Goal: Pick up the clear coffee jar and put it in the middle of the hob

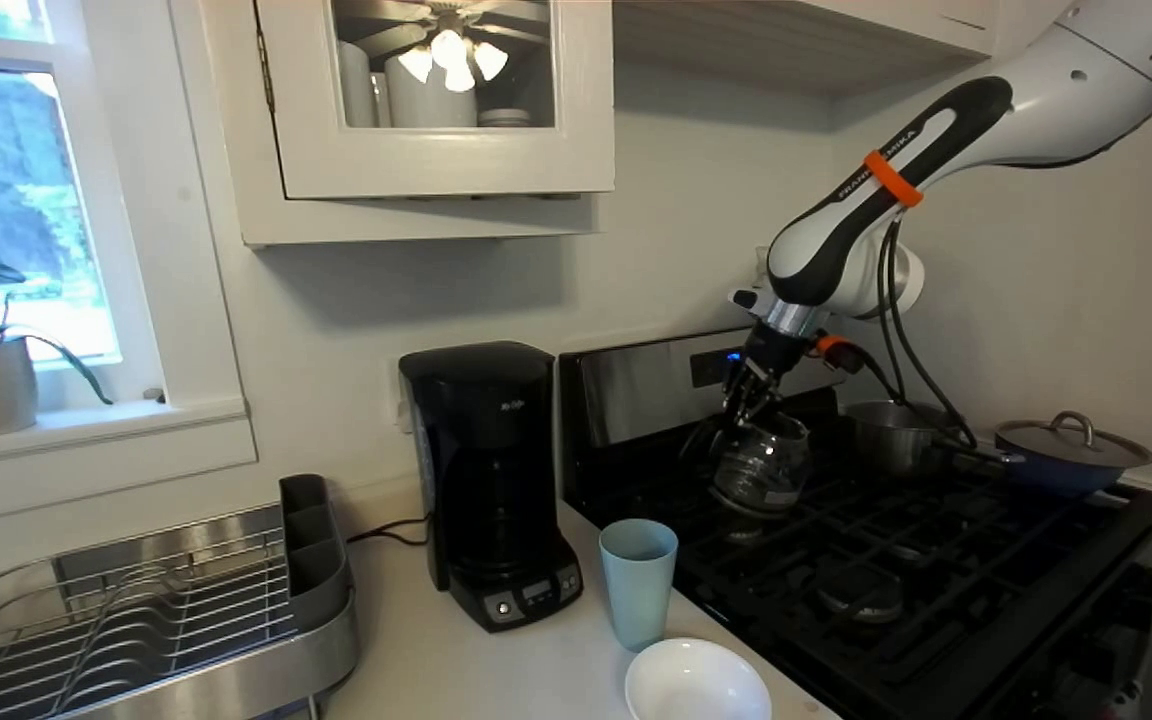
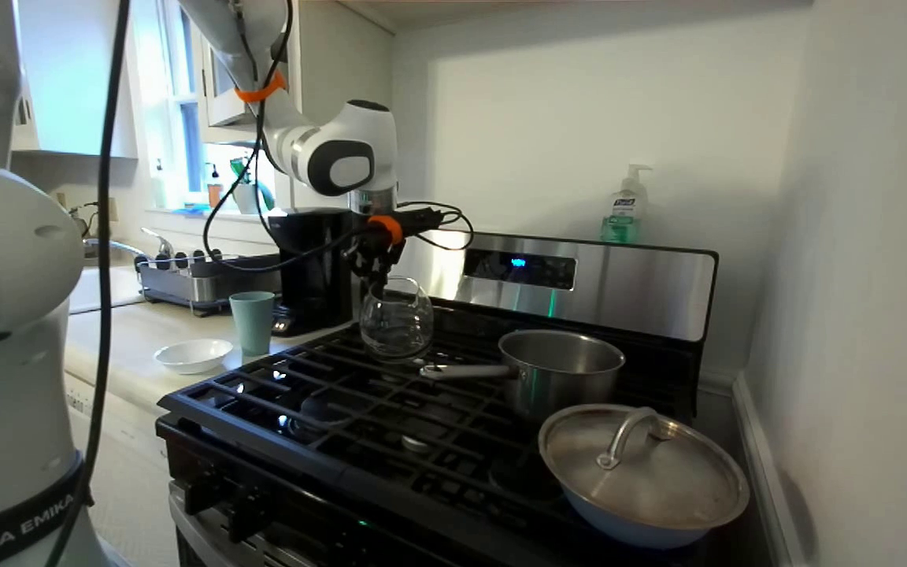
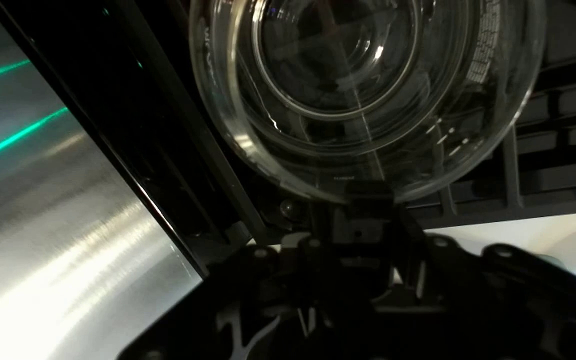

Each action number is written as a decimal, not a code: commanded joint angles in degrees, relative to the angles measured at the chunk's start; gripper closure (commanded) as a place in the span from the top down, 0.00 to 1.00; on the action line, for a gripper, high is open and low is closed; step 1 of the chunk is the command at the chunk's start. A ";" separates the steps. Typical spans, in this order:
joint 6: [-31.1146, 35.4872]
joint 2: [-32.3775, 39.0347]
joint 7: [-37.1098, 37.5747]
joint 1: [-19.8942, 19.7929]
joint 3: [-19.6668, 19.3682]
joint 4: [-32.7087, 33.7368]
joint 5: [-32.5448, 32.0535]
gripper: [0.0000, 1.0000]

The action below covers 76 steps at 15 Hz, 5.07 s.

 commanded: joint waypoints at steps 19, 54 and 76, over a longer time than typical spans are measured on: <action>-17.83 -8.84 -6.35 4.67 -0.84 1.57 -10.45 0.08; -32.88 -9.75 30.71 6.89 1.31 0.55 -57.92 0.08; -58.48 -5.10 46.95 7.28 0.75 2.49 -62.62 0.08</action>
